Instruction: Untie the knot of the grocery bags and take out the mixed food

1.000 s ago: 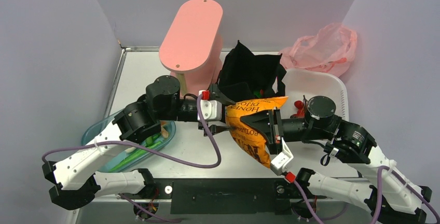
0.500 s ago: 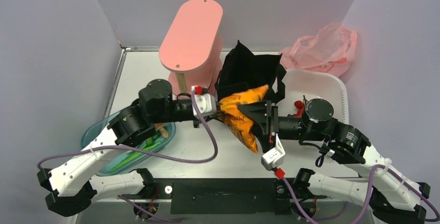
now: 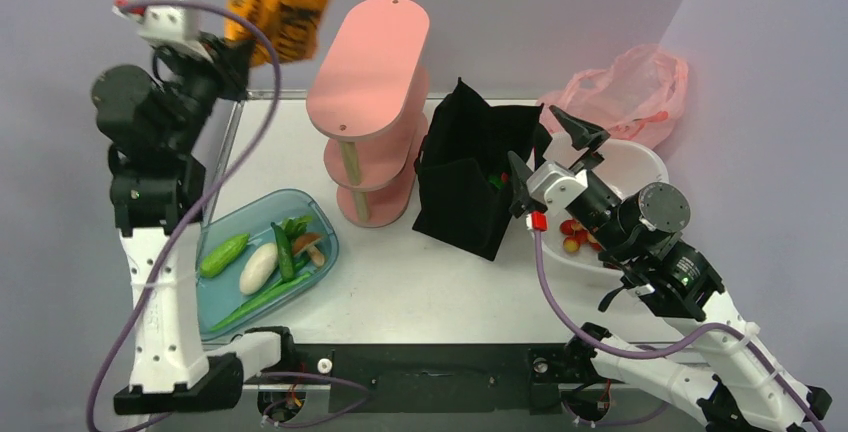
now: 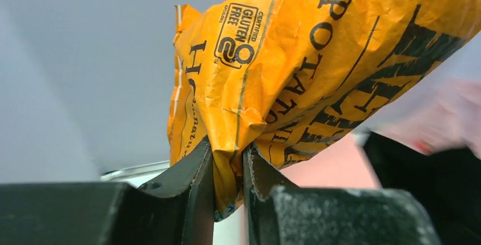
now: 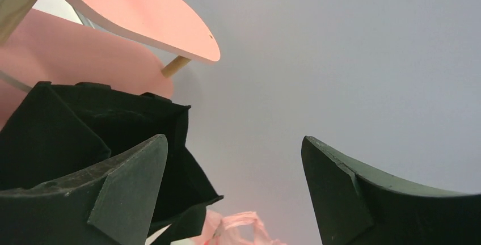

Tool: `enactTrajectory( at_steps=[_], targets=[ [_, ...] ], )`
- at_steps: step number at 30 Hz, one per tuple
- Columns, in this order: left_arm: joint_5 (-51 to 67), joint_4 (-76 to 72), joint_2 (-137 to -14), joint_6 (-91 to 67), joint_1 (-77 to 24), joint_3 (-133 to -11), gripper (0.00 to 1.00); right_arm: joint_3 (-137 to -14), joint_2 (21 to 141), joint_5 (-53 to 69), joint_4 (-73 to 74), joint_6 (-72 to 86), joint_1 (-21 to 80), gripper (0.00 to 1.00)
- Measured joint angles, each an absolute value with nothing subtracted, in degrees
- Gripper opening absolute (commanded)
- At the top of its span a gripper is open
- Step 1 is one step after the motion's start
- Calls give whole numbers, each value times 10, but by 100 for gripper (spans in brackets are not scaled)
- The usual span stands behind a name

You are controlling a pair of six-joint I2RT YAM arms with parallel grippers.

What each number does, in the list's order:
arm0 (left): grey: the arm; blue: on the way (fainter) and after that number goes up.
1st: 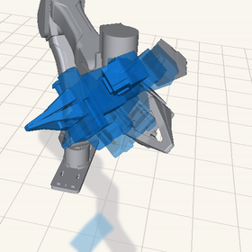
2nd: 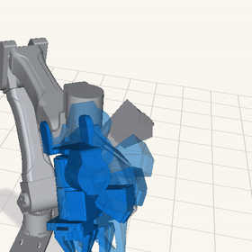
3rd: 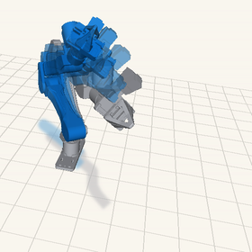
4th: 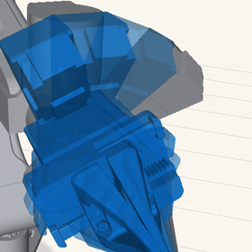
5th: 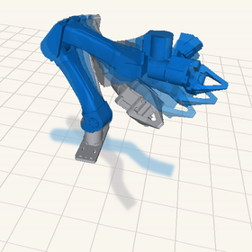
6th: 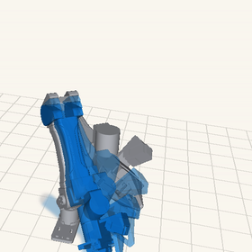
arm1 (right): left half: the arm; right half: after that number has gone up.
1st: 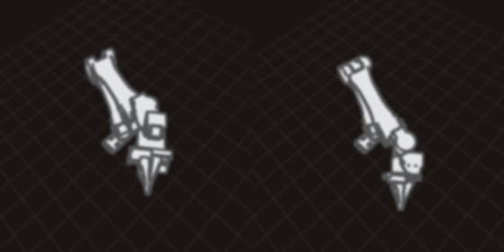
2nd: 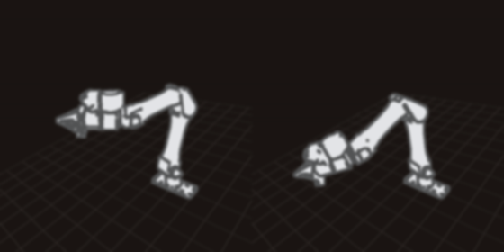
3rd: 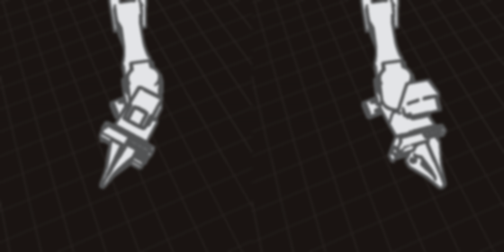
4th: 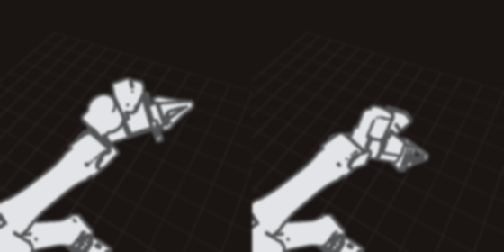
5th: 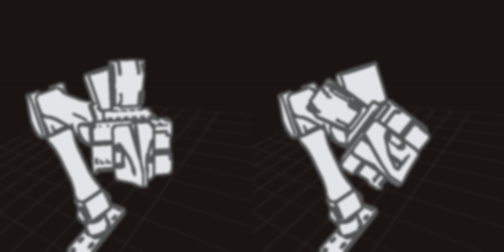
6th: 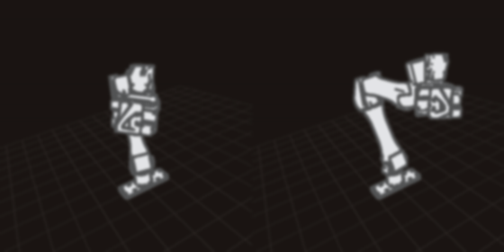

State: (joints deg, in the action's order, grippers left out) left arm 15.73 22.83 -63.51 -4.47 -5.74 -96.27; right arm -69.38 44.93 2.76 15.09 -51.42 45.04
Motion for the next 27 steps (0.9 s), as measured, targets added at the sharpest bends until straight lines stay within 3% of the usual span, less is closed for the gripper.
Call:
enactTrajectory(
  at_steps=[5,14,20,27],
  targets=[
    [126,249,-759,-29,107,-1102,0,-694,444,1,150,-456,450,84],
    [83,400,-943,162,148,-1153,5,-687,425,-18,159,-421,450,84],
    [133,488,-996,232,149,-1125,9,-674,417,-17,183,-415,450,83],
    [286,439,-959,319,140,-974,7,-650,428,-7,227,-343,438,81]
  ],
)
